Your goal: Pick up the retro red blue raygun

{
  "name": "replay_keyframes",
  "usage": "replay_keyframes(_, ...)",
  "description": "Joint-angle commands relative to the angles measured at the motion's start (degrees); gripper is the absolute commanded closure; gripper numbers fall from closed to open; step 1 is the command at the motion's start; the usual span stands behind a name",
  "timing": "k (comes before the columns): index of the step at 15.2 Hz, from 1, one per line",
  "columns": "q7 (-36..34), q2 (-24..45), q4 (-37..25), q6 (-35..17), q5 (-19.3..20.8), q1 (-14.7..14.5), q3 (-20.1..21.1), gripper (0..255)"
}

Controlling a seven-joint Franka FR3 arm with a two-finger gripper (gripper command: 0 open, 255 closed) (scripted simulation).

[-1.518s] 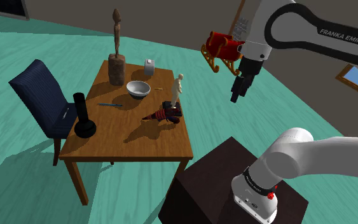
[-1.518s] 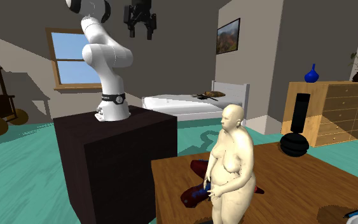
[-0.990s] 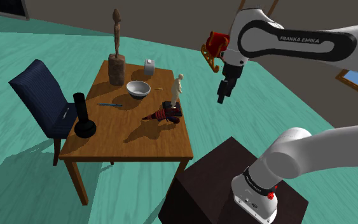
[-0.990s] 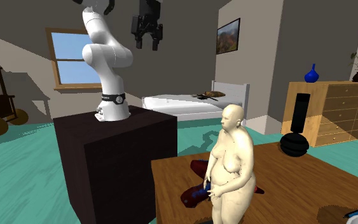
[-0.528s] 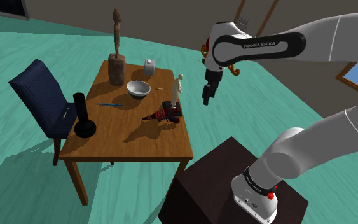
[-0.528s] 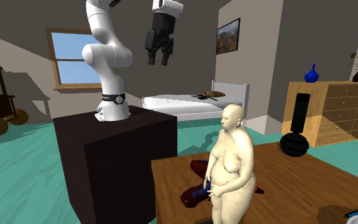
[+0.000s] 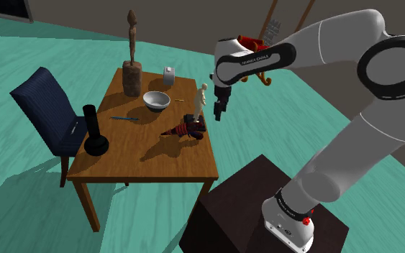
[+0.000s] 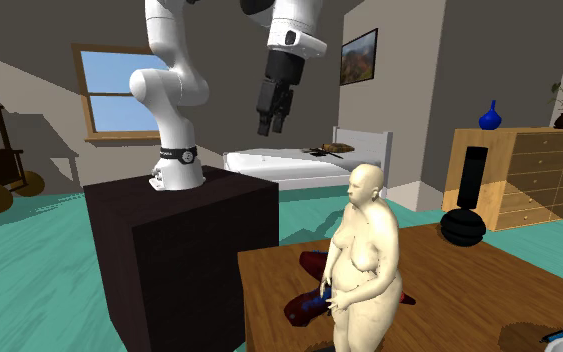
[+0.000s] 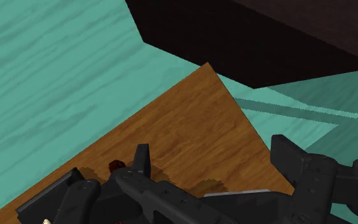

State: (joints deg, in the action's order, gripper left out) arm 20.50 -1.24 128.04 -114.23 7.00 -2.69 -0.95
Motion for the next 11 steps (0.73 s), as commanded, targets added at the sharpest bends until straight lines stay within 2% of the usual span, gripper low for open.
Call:
replay_keyframes(1, 0.99, 5.19, -3.76, -1.22, 0.9, -0.15, 0.14, 0)
replay_keyframes(11, 5.09, 28.17, -22.39, -4.53, 5.6, -1.36, 0.67, 0)
